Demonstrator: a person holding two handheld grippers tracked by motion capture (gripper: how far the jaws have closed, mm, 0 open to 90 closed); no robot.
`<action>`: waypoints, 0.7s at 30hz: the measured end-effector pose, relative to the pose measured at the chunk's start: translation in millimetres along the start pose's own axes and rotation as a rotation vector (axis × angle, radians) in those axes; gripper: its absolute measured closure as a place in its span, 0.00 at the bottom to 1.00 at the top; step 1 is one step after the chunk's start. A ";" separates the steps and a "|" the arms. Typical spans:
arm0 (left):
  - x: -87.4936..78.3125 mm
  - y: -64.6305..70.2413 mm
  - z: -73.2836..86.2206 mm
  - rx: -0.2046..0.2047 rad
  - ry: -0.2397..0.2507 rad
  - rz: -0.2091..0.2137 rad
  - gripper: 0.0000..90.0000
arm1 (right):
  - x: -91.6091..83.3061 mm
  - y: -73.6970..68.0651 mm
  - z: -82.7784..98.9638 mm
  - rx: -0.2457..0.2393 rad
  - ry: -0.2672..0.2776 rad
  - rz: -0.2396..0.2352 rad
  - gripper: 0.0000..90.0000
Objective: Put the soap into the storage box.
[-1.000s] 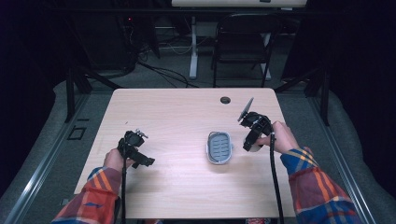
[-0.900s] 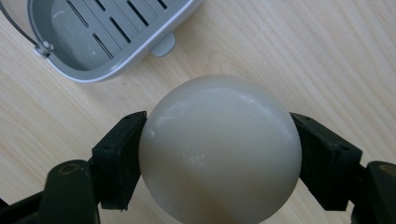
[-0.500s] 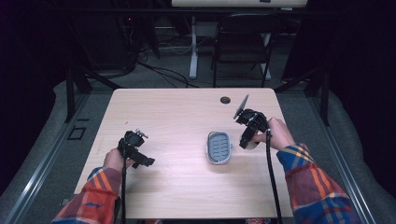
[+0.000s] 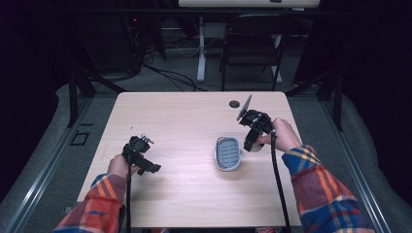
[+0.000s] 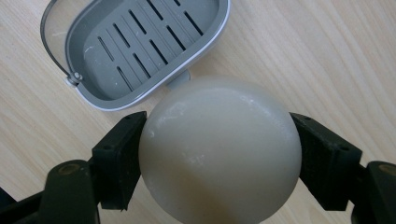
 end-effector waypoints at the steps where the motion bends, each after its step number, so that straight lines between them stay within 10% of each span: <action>1: 0.1 0.1 0.0 0.002 -0.001 0.001 0.00 | -0.5 -0.8 -1.4 -0.002 -0.003 -0.001 0.27; 21: -0.2 0.1 0.4 0.002 0.002 0.001 0.00 | -2.7 -18.4 -33.4 -0.059 0.001 0.002 0.27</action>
Point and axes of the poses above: each handheld gripper's, and its own axes: x roughly forward along the jaws, z roughly out of its underside, y roughly to its right, the point moved 8 cm from there along x, roughly forward along the jaws, and after that the axes turned 3 degrees about -z, right-handed, at the moved point
